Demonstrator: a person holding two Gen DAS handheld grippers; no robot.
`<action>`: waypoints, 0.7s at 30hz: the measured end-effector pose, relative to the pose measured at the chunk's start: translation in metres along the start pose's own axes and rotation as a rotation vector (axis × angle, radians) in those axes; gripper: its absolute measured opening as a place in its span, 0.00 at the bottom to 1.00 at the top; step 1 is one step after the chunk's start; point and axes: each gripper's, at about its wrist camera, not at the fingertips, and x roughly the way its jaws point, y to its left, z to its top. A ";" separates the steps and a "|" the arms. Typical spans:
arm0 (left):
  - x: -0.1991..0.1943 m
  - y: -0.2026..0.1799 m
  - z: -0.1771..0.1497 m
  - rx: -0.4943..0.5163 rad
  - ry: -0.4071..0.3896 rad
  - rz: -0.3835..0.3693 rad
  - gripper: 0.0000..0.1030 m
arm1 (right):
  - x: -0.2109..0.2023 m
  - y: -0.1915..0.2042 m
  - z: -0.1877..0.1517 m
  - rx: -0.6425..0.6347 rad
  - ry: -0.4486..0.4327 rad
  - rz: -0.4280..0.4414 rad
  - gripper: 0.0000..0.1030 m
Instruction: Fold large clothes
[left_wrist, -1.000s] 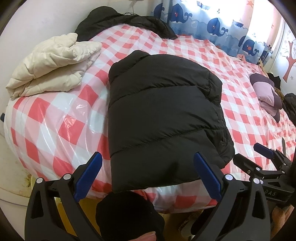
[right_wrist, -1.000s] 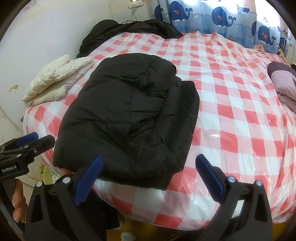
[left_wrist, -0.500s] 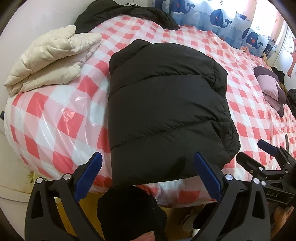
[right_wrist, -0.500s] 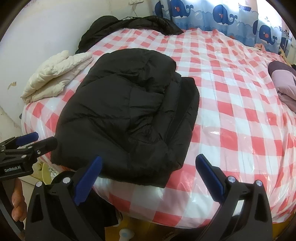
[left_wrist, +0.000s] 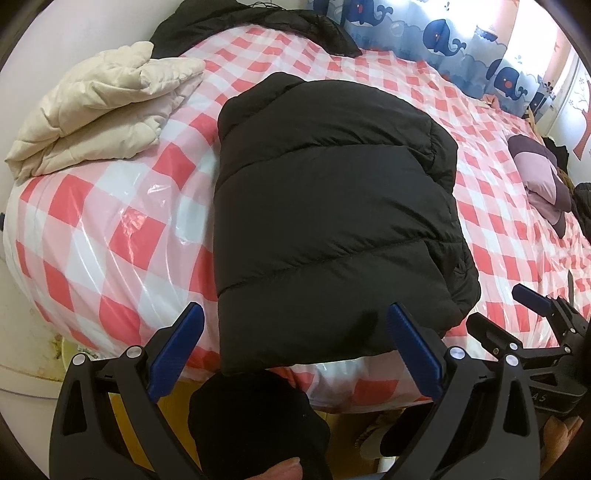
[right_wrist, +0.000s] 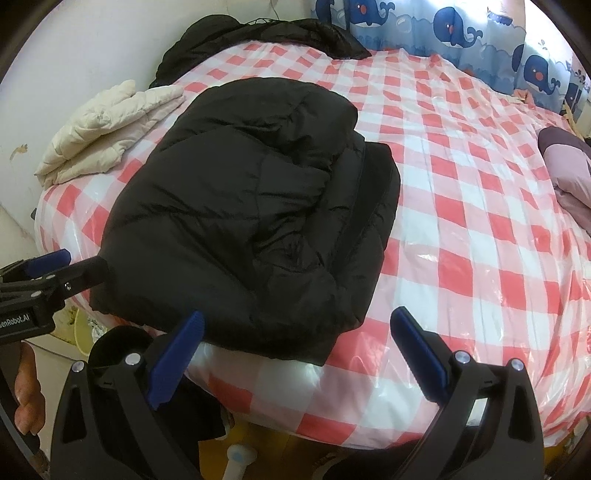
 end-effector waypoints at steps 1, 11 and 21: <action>0.000 -0.001 0.000 0.004 0.000 0.001 0.92 | 0.000 0.000 0.000 -0.001 0.001 -0.002 0.94; 0.000 -0.003 0.001 -0.007 -0.008 0.002 0.92 | 0.001 -0.003 -0.001 -0.008 0.004 -0.003 0.94; -0.002 -0.007 0.002 0.006 -0.014 0.008 0.92 | -0.001 -0.007 -0.001 -0.006 0.001 -0.004 0.94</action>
